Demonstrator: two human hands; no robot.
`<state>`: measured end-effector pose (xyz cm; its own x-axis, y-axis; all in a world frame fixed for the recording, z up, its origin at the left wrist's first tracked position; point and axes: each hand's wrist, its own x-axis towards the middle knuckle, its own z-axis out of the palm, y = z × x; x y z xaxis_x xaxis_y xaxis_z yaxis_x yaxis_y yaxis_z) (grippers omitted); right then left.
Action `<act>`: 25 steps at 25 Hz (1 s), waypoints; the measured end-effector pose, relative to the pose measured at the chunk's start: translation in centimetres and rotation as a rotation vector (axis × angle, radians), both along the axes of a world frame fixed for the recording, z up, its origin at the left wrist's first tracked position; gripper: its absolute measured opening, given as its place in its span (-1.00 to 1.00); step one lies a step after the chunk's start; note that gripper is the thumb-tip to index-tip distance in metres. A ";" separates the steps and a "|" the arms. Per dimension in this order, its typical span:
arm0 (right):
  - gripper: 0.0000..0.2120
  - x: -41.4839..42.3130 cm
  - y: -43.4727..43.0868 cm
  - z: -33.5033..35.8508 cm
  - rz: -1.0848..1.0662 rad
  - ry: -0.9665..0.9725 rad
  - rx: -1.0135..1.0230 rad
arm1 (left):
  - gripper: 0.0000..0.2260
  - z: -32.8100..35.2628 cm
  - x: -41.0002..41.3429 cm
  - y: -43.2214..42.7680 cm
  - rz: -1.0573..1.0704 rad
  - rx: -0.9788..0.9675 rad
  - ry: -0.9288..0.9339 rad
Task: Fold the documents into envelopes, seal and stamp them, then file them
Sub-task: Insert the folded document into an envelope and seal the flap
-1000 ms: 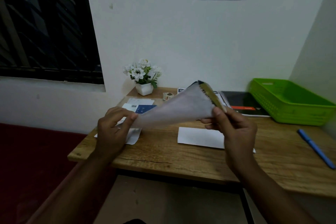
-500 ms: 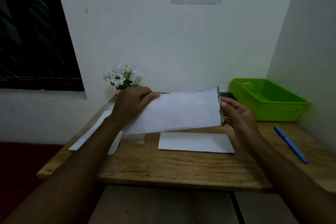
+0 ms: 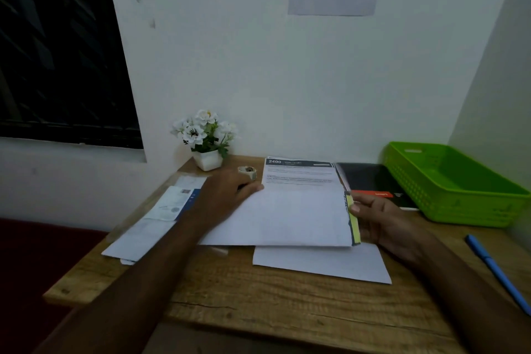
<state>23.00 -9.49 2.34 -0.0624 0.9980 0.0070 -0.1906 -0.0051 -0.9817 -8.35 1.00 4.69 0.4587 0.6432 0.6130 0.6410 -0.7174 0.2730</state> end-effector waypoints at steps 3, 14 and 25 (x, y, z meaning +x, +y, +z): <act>-0.55 0.0 0.3 -0.3 -0.042 0.021 0.036 | -0.70 0.1 1.1 -1.0 0.074 0.013 -0.031; -0.55 -1.0 0.3 -0.2 -0.158 0.062 0.100 | -0.02 -2.5 9.2 -6.6 0.005 0.096 0.278; -0.76 -1.7 -0.3 -0.3 -0.043 0.029 0.057 | -0.15 -2.1 8.3 -6.9 0.034 0.188 0.226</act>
